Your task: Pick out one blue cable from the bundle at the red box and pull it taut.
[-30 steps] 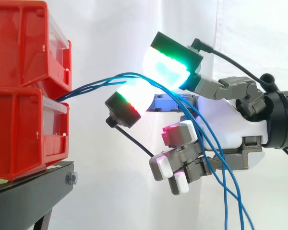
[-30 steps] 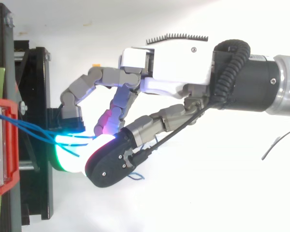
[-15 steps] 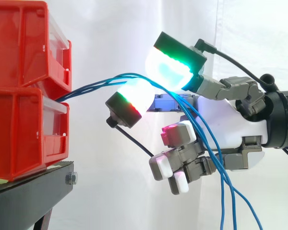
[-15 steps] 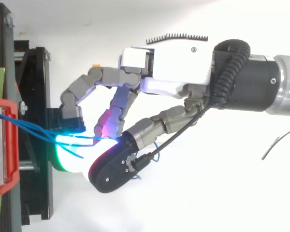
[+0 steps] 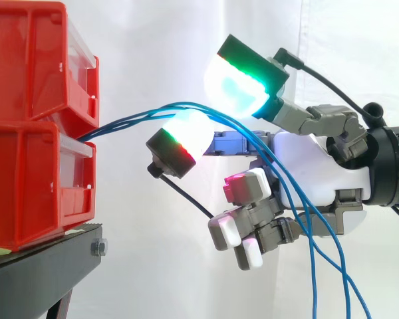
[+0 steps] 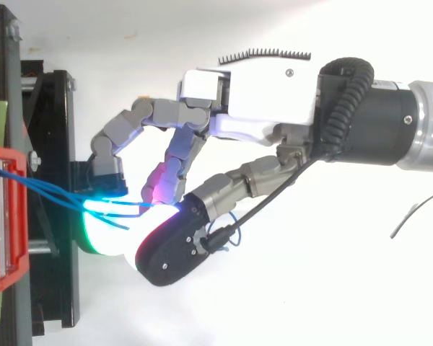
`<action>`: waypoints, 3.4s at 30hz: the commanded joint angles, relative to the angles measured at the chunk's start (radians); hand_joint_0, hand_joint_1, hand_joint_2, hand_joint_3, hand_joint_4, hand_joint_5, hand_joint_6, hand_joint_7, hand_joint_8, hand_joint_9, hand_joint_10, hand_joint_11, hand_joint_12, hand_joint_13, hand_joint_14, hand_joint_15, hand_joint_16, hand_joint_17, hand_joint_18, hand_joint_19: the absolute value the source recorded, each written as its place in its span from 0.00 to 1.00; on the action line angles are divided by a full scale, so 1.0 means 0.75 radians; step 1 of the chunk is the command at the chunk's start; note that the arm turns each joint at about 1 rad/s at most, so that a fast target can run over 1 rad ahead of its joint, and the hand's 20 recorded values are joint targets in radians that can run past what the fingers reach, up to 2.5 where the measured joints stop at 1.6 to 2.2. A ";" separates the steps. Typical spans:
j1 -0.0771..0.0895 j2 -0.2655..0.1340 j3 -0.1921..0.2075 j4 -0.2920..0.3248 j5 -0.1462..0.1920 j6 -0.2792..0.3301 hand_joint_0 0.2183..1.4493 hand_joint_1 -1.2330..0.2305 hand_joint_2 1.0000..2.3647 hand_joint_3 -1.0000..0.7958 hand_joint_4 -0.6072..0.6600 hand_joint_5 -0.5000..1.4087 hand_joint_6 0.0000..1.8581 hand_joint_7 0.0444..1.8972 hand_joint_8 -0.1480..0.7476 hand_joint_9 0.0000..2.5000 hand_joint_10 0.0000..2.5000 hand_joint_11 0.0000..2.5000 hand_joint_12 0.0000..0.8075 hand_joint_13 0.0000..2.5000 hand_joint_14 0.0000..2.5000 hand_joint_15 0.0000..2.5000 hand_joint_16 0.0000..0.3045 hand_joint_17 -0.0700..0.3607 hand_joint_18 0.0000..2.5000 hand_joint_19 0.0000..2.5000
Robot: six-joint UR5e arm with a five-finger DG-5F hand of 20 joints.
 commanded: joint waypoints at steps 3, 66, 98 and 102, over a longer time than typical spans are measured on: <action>0.000 0.001 0.001 -0.001 0.000 0.000 0.19 0.52 0.00 0.28 0.38 0.23 0.43 0.46 0.42 0.50 0.01 0.29 0.41 0.41 0.01 0.26 0.17 0.44 0.34 0.31; 0.000 0.001 0.003 0.001 -0.014 0.000 0.17 0.28 0.00 0.28 0.36 0.24 0.49 0.43 0.44 0.53 0.01 0.30 0.41 0.41 0.01 0.26 0.17 0.44 0.35 0.30; 0.000 0.001 0.009 -0.001 -0.014 -0.004 0.28 0.40 0.01 0.44 0.43 0.21 0.47 0.48 0.43 0.48 0.01 0.32 0.41 0.38 0.01 0.28 0.15 0.41 0.31 0.34; 0.000 0.001 0.009 0.001 -0.014 -0.004 0.28 0.36 0.01 0.43 0.47 0.20 0.48 0.47 0.44 0.47 0.01 0.32 0.40 0.38 0.01 0.28 0.16 0.41 0.31 0.33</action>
